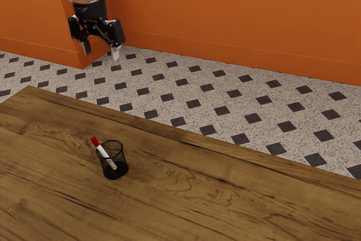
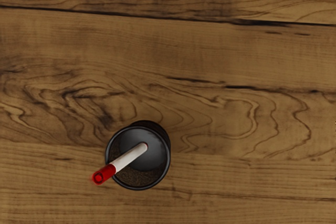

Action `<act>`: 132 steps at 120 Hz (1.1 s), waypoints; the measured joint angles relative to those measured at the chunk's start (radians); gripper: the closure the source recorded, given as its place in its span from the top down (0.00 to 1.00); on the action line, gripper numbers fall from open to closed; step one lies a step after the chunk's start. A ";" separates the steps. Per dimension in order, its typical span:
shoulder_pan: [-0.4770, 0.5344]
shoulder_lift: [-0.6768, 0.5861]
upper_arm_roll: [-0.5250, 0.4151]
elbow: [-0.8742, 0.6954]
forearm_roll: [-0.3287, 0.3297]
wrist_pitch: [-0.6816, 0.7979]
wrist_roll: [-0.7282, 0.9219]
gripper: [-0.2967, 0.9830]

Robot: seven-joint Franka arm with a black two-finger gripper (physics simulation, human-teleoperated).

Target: Take the marker out of the pen holder and place it to the left of the pen holder.

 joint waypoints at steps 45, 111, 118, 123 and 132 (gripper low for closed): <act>-0.051 -0.071 0.030 -0.210 -0.003 0.045 -0.027 0.77; -0.010 -0.148 0.148 -0.764 -0.179 0.523 -0.011 0.77; -0.010 -0.139 0.168 -0.757 -0.200 0.535 -0.010 0.77; -0.018 -0.133 0.194 -0.742 -0.211 0.534 -0.004 0.77; -0.003 -0.119 0.222 -0.730 -0.223 0.533 0.011 0.77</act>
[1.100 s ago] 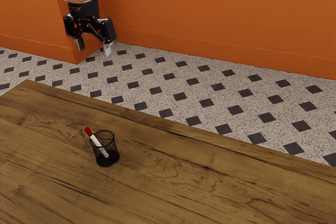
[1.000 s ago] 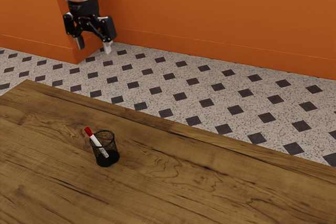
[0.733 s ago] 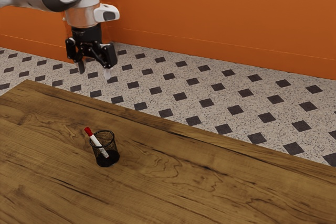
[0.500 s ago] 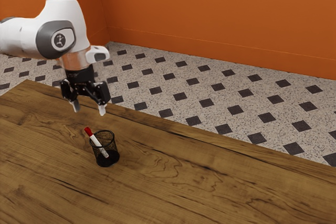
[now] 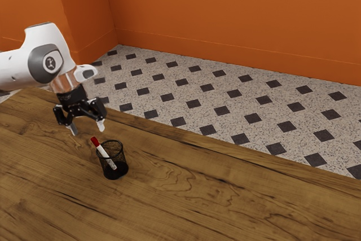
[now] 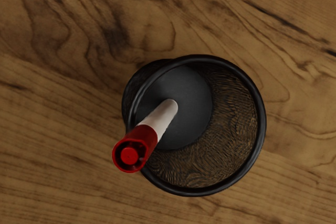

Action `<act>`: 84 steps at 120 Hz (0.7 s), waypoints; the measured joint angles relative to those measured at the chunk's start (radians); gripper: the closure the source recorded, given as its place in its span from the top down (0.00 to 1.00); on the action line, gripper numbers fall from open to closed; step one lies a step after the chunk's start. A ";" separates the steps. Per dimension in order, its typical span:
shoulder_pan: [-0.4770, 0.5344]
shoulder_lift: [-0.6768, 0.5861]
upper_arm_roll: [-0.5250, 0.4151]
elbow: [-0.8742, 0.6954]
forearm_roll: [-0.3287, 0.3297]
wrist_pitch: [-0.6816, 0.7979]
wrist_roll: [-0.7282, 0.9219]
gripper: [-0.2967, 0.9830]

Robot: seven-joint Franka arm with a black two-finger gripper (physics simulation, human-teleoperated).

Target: Take the marker out of the pen holder and place it to the left of the pen holder.

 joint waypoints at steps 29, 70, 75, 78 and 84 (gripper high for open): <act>0.017 0.118 0.008 0.057 -0.023 0.016 0.062 0.77; -0.018 0.147 -0.005 0.031 -0.035 0.046 0.125 0.77; -0.013 0.153 -0.005 0.034 -0.035 0.049 0.131 0.77; -0.011 0.157 -0.005 0.037 -0.036 0.051 0.134 0.77; -0.008 0.169 -0.005 0.047 -0.037 0.055 0.140 0.77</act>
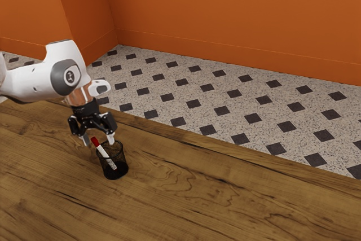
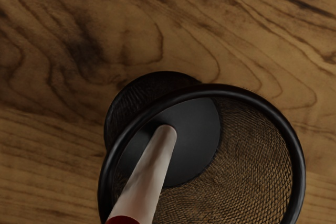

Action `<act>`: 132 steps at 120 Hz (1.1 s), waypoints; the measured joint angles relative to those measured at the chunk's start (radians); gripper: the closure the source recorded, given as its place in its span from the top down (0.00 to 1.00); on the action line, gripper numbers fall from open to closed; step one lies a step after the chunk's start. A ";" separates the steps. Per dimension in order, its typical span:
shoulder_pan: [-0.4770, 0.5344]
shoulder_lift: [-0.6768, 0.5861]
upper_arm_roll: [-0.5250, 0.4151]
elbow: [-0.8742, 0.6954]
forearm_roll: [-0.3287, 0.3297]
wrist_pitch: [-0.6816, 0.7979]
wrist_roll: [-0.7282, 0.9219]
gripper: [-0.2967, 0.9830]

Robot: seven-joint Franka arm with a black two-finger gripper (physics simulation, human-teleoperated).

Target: Take the marker out of the pen holder and place it to the left of the pen holder.

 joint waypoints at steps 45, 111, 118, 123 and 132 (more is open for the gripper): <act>0.000 0.009 0.005 0.013 -0.021 0.008 0.031 0.42; -0.005 -0.054 0.002 0.188 0.039 -0.170 0.038 0.17; -0.014 -0.061 0.011 0.231 0.071 -0.247 0.036 0.16; -0.018 -0.062 0.019 0.265 0.106 -0.310 0.032 0.16; -0.016 -0.042 0.029 0.325 0.178 -0.437 0.020 0.16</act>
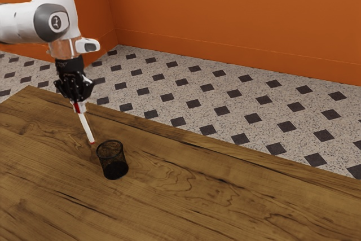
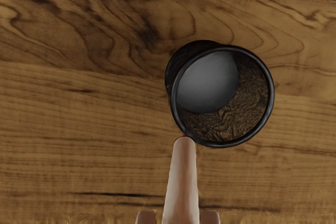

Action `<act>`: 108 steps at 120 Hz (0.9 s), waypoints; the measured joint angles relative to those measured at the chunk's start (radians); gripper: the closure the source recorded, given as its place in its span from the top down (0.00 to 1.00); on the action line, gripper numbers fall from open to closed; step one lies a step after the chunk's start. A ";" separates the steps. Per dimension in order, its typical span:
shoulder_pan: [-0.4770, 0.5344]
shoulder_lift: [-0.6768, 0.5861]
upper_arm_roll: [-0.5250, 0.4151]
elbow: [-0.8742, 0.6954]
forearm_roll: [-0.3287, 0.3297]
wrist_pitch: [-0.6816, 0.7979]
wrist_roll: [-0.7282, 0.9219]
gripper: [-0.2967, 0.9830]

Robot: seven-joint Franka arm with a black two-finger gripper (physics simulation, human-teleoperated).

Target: Take the marker out of the pen holder and place it to the left of the pen holder.

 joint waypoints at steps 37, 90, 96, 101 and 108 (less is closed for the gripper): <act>0.018 0.336 0.015 0.230 0.140 -0.434 -0.067 0.15; 0.068 0.599 0.035 0.408 0.166 -0.723 -0.133 0.32; 0.079 0.610 0.035 0.428 0.153 -0.723 -0.134 0.41; 0.084 0.615 0.035 0.440 0.142 -0.719 -0.135 0.47; 0.092 0.616 0.034 0.466 0.119 -0.710 -0.135 0.54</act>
